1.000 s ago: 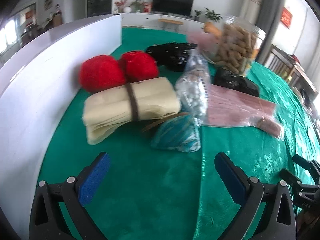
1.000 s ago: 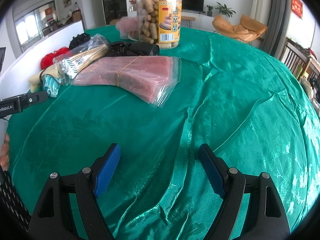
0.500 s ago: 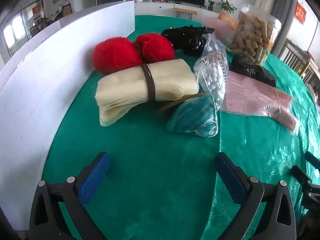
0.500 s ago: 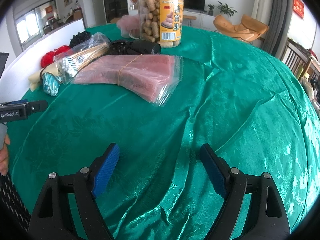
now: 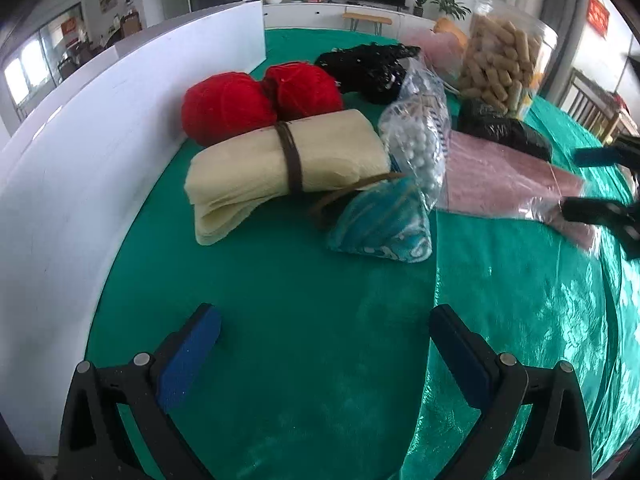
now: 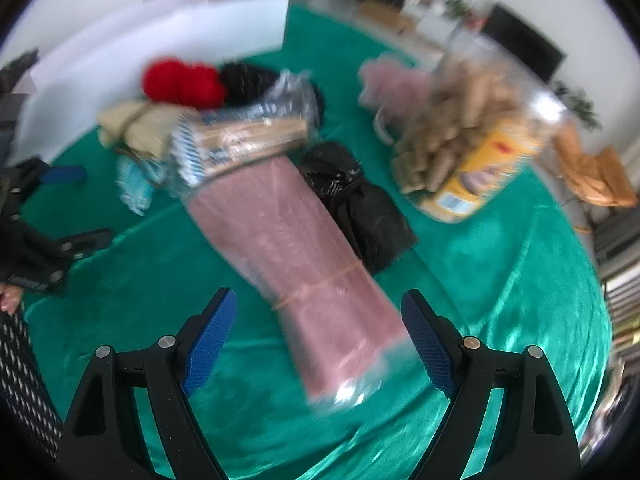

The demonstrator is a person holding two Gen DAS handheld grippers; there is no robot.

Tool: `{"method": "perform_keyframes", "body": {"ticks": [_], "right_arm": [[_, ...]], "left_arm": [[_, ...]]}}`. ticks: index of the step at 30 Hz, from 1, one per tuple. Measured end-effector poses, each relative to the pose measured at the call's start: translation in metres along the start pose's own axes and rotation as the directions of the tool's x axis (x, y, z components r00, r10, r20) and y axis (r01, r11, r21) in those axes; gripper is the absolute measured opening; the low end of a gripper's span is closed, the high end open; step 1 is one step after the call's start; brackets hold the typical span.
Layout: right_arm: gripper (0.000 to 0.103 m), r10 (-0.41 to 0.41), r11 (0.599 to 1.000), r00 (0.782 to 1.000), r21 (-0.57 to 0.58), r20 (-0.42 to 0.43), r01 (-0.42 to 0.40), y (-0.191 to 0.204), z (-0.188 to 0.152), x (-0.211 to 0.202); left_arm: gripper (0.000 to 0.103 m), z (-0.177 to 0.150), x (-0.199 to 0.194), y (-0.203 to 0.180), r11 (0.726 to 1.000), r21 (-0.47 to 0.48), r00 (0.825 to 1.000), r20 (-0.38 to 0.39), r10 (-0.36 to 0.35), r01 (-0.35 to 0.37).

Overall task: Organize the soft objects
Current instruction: 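Grasp the pink rubber-banded bundle with the right tool and lift it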

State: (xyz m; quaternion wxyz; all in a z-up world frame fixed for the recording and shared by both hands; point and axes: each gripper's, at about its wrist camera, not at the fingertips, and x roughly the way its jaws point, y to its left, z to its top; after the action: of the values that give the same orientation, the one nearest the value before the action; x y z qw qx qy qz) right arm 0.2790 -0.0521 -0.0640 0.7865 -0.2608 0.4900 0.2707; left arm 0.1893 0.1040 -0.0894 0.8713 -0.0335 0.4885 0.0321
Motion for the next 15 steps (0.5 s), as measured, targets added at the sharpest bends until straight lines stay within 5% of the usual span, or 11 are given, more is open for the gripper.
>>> {"method": "perform_keyframes", "body": {"ticks": [4,7,11,15], "right_arm": [[0.088,0.127,0.990,0.988,0.067,-0.085,-0.122,-0.011,0.010,0.024],[0.087,0.268,0.962,0.957,0.082,-0.108,-0.260,-0.001,0.013,0.021],[0.086,0.108,0.993,0.990,-0.038,-0.094,-0.112,0.015,0.022,0.014],[0.086,0.100,0.993,0.984,-0.041,-0.149,-0.107,0.022,0.030,0.033]], "left_arm": [[0.103,-0.001,0.001,-0.003,1.000,0.016,1.000,-0.001,0.007,-0.007],[0.103,-0.001,0.000,-0.004,1.000,0.016,1.000,0.003,0.005,-0.005],[0.103,0.001,0.002,-0.006,1.000,0.020,1.000,0.007,0.010,-0.010],[0.103,0.000,0.001,-0.005,1.000,0.018,1.000,0.005,0.001,-0.001]]}}
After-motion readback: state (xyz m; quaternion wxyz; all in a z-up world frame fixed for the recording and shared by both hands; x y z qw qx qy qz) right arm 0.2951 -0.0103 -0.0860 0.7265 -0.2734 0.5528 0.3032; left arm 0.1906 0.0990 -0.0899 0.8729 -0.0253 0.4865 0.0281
